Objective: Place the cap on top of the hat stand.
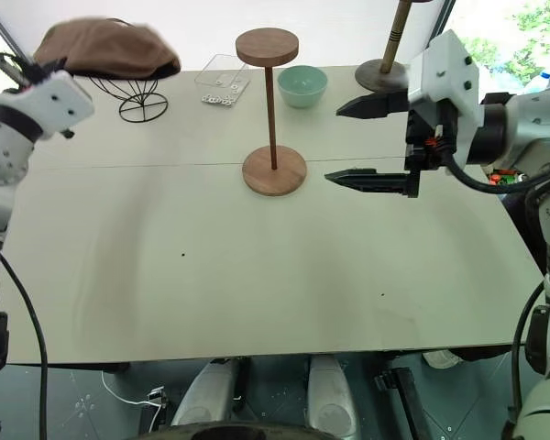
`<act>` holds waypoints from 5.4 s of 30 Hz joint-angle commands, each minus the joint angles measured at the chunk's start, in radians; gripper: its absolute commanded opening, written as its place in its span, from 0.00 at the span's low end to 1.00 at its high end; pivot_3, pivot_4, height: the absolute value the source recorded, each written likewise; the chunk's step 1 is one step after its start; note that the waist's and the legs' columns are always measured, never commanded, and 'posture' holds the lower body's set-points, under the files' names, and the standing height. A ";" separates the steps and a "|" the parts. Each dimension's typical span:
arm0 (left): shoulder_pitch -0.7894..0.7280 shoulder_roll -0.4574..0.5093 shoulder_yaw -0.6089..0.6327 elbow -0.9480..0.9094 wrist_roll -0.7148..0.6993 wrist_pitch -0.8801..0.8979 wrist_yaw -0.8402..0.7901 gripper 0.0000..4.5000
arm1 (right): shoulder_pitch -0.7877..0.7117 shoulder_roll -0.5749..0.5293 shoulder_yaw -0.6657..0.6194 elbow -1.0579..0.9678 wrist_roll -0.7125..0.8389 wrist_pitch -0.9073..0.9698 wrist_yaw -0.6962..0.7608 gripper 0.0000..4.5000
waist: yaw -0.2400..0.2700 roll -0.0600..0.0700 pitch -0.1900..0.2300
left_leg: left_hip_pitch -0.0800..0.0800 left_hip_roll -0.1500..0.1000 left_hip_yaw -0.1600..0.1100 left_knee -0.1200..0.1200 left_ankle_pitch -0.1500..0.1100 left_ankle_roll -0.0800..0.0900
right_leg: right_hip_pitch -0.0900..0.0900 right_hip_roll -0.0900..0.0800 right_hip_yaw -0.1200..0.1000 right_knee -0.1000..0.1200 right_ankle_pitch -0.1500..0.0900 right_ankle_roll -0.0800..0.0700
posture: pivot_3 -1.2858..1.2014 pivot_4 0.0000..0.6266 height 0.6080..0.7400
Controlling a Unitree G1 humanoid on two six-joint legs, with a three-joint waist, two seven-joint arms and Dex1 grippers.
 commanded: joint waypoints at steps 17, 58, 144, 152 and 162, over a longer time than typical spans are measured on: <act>-0.233 -0.186 -0.054 -0.313 -0.147 0.056 -0.252 0.01 | -0.226 -0.039 -0.185 0.224 0.141 0.202 -0.115 1.00 | -0.009 0.002 0.001 | 0.000 0.000 0.001 0.000 0.000 0.000 | 0.000 0.001 0.002 0.001 0.000 0.000 | 0.52 0.24 1.00; 0.072 -0.200 0.083 -0.711 -0.439 0.521 -0.505 0.93 | -0.093 0.016 -0.095 0.085 0.105 0.131 -0.120 1.00 | -0.004 0.002 0.001 | -0.002 0.000 0.000 0.007 -0.001 0.002 | 0.001 0.001 0.002 0.001 0.001 0.002 | 0.52 0.24 1.00; -0.147 0.231 0.205 -0.240 -1.118 1.090 -1.019 0.95 | 0.032 0.449 0.295 0.233 -0.791 -0.938 -0.604 0.44 | -0.031 0.000 0.001 | -0.003 0.003 -0.001 0.007 -0.001 0.003 | -0.002 0.005 0.002 0.003 0.000 0.001 | 0.52 0.24 1.00; -0.120 0.257 0.202 -0.216 -1.096 1.060 -1.055 0.95 | 0.188 0.267 0.093 -0.086 -0.387 -0.602 -0.330 0.44 | -0.026 0.000 0.001 | -0.003 0.003 -0.001 0.008 -0.001 0.003 | -0.001 0.005 0.002 0.003 0.000 0.001 | 0.52 0.24 1.00; -0.098 0.333 0.190 -0.167 -1.046 1.001 -1.162 0.95 | -0.015 -0.116 -0.035 0.276 -0.015 -0.112 0.160 0.44 | -0.035 0.001 0.002 | -0.001 0.004 0.002 0.009 -0.002 0.004 | 0.001 0.005 0.004 0.002 -0.001 -0.002 | 0.52 0.24 1.00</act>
